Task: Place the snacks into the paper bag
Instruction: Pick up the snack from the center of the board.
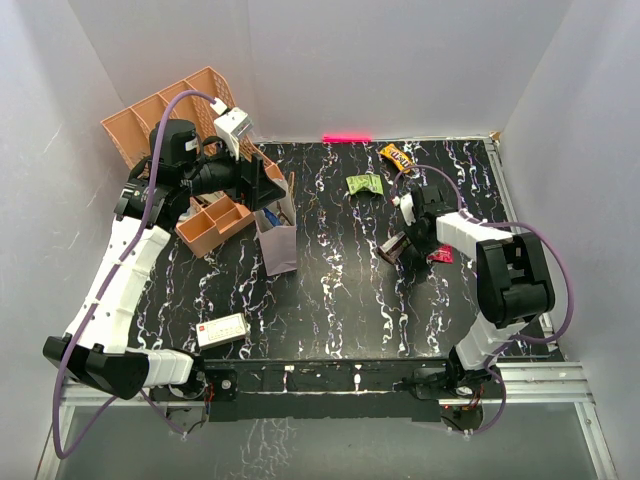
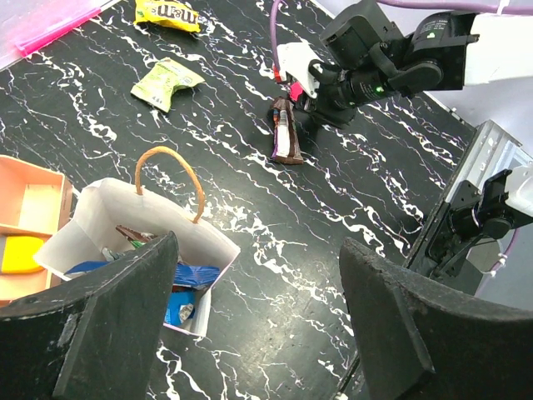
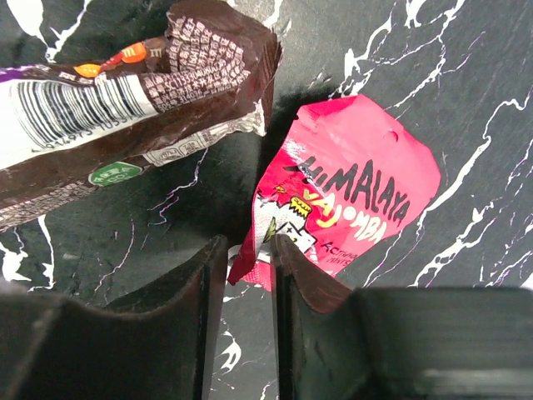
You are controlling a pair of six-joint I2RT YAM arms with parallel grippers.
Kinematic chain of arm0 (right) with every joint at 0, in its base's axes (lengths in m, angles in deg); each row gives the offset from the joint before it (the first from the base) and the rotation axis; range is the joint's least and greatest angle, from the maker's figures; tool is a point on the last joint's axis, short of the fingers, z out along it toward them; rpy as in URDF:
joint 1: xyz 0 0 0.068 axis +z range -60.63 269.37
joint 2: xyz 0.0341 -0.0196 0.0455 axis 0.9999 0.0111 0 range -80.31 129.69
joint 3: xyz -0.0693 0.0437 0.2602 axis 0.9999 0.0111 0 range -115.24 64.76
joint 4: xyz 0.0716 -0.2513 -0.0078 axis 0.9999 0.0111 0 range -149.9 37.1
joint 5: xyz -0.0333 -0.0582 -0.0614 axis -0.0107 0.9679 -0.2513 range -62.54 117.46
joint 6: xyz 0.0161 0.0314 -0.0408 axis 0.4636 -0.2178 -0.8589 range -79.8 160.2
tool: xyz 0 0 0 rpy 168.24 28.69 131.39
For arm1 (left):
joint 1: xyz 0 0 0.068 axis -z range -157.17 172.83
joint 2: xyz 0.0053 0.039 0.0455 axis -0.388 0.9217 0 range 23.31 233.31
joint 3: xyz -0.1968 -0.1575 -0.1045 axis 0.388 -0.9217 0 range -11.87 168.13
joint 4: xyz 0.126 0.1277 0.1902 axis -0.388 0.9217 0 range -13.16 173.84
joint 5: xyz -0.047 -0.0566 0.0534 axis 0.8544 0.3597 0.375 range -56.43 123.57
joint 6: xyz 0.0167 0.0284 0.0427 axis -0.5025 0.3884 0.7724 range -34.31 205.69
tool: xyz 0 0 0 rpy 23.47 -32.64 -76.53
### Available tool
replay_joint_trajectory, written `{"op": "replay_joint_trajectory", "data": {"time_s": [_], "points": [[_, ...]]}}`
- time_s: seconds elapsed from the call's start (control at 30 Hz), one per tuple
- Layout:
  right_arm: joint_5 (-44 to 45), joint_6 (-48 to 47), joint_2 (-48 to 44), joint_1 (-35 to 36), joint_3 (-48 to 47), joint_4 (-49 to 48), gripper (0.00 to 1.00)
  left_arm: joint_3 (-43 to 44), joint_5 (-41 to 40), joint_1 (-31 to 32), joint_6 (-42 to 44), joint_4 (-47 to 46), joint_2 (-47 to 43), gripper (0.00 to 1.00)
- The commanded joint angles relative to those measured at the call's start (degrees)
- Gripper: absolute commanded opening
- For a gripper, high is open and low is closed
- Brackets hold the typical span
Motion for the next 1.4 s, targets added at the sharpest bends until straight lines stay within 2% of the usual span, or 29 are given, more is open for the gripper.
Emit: {"op": "replay_joint_trajectory", "data": {"time_s": [0.0,0.3,0.47,0.63,0.8,1.0,1.1,1.23,1.37], "points": [[2.5,-0.2,0.0,-0.4,1.3,-4.2,0.28,0.6,1.7,-0.5,0.7,0.1,-1.8,0.77],[3.0,0.3,-4.1,-0.4,0.8,-2.7,0.08,0.8,0.6,-0.8,0.9,0.3,-2.1,0.8],[4.0,0.6,-10.6,-0.4,-1.1,-0.9,0.08,1.4,-0.7,-0.8,1.4,0.7,-2.1,0.87],[1.4,-0.1,-16.2,-0.5,-5.4,2.2,0.08,1.7,-1.1,-0.9,2.4,0.6,-1.7,0.88],[-13.3,-3.5,-22.1,-0.5,-9.4,4.6,0.08,1.6,0.6,-0.9,3.9,0.1,-1.4,0.87],[-32.1,-6.6,-25.8,-0.3,-15.9,9.3,0.08,1.3,8.9,-0.9,7.5,-0.1,-0.2,0.83],[-42.5,-7.6,-26.4,0.0,-18.7,11.2,0.08,1.2,14.3,-0.8,12.2,0.9,0.3,0.81],[-54.3,-7.6,-26.1,1.1,-22.5,13.1,0.08,2.4,16.6,-0.7,18.1,3.3,1.0,0.8],[-63.4,-5.6,-26.1,2.5,-25.0,12.5,0.08,3.7,19.9,-0.4,28.0,7.9,2.1,0.78]]}}
